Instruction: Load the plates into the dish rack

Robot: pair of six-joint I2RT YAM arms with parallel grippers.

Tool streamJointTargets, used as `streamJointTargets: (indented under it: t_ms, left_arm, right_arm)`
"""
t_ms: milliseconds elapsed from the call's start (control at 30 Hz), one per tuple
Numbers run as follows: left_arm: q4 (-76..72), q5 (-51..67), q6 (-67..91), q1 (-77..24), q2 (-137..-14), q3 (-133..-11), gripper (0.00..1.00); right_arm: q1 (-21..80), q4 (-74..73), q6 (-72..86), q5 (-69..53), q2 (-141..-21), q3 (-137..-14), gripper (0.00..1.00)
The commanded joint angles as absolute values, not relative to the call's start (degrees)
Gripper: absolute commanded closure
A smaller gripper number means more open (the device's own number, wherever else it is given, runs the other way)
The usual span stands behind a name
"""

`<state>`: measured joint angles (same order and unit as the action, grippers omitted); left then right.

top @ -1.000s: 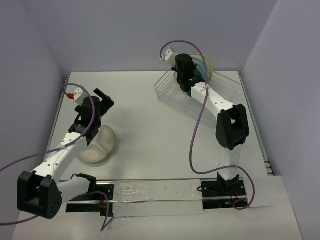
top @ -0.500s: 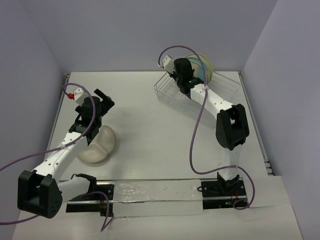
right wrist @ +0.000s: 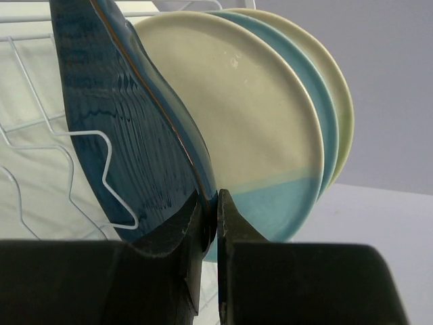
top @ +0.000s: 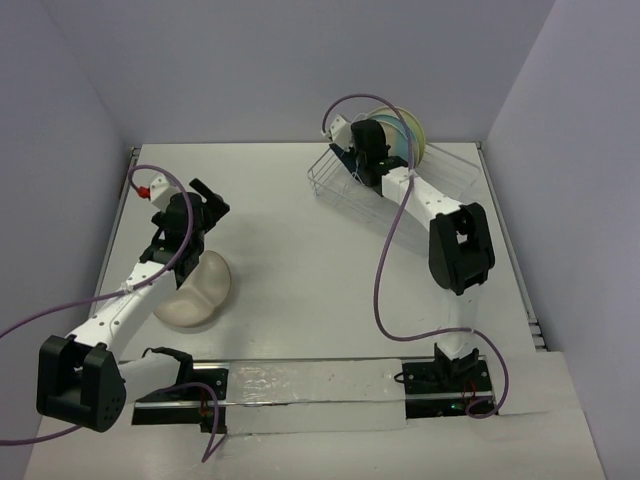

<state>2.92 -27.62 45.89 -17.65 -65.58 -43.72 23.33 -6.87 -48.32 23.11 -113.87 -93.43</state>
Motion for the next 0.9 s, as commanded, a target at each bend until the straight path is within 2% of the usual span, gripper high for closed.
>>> streamJointTargets:
  t_ms: [0,167,467,533,633,867]
  left_arm:
    - [2.99,-27.69,46.23,-17.22,-65.65,-44.82,0.01]
    - [3.98,-27.63,46.67,-17.14,-64.84,-44.82,0.01]
    - [7.59,-28.44,49.02,-17.14,-62.07,-44.42,0.01]
    - [9.05,-28.65,50.01,-17.14,-61.44,-44.56,0.01]
    - [12.56,-29.10,52.29,-17.14,-61.08,-45.43,0.01]
    - [24.49,-32.31,59.52,-17.14,-59.71,-47.27,0.01]
  right_arm:
    - [22.32,-4.04,-46.05,21.00,-114.26,-95.54,1.00]
    - [21.54,-4.16,-44.48,21.06,-115.05,-95.33,0.96]
    - [21.45,-4.22,-41.38,22.78,-112.06,-93.16,0.54]
    - [21.53,-4.22,-40.78,23.31,-111.53,-93.87,0.42]
    - [21.45,-4.22,-39.37,25.04,-110.57,-96.85,0.29]
    - [22.22,-4.89,-33.37,17.52,-103.54,-98.19,0.14]
